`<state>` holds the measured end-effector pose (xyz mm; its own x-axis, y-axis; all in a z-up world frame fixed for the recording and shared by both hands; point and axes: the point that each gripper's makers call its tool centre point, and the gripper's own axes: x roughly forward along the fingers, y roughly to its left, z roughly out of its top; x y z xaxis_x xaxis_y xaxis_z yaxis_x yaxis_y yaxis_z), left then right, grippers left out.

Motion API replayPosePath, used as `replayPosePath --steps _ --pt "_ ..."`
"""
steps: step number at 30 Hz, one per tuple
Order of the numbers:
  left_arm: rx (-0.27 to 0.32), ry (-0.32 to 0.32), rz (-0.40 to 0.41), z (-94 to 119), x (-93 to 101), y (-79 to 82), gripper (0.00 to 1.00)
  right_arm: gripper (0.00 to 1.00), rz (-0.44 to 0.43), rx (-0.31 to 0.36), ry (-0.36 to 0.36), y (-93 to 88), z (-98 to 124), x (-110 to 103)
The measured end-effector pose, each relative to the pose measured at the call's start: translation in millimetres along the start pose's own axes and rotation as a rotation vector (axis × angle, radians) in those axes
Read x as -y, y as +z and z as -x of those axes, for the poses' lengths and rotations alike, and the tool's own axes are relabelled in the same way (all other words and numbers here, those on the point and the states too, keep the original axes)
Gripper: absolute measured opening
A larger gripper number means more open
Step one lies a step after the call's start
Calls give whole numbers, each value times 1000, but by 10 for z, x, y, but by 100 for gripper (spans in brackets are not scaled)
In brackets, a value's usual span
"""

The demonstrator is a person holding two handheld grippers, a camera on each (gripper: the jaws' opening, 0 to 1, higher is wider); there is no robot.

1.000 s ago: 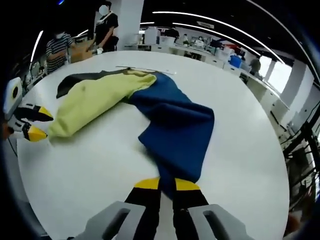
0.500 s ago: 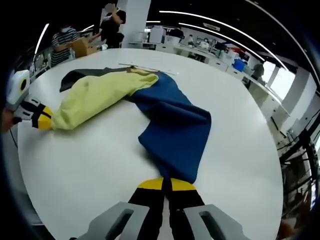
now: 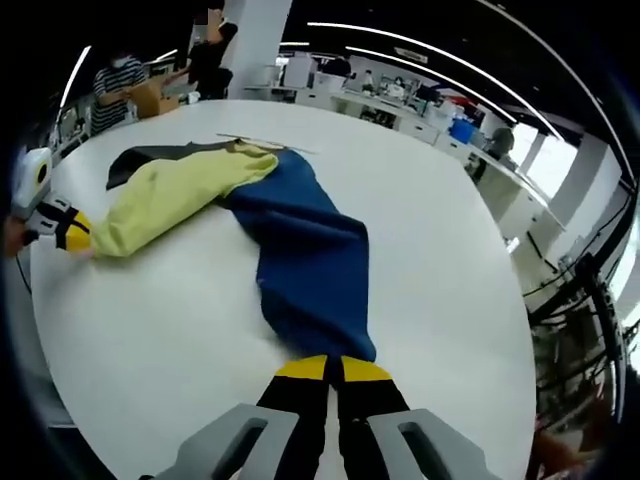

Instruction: Fold the garment on the visible template until the final outline fits inside the template.

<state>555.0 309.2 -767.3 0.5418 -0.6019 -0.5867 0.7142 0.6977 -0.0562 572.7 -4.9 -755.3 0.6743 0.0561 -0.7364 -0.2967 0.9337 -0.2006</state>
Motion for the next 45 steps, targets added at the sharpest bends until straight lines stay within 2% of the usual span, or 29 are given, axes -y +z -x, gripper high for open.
replayPosePath --steps 4,10,17,32,35,38,39,42,45 --pt "8 -1 4 27 -3 39 0 0 -20 -6 -20 -41 16 179" --pt "20 -4 6 59 10 97 0 0 -3 -25 -65 -125 29 512" --pt "28 -4 12 77 29 126 0 0 -28 -30 -93 -142 -2 773" --pt "33 -1 19 102 28 144 0 0 -19 -65 -107 -229 -139 896" --pt "34 2 21 114 20 142 0 0 -53 -41 -89 -195 -151 873" --pt "33 0 12 114 22 138 0 0 -174 16 -16 -88 -151 718" --pt "31 -1 4 113 25 135 0 6 -209 46 15 -31 -145 657" --pt "33 -2 -8 120 37 136 4 28 -205 55 26 14 -118 604" --pt "53 -4 -26 152 48 162 14 38 -196 87 85 128 -83 420"
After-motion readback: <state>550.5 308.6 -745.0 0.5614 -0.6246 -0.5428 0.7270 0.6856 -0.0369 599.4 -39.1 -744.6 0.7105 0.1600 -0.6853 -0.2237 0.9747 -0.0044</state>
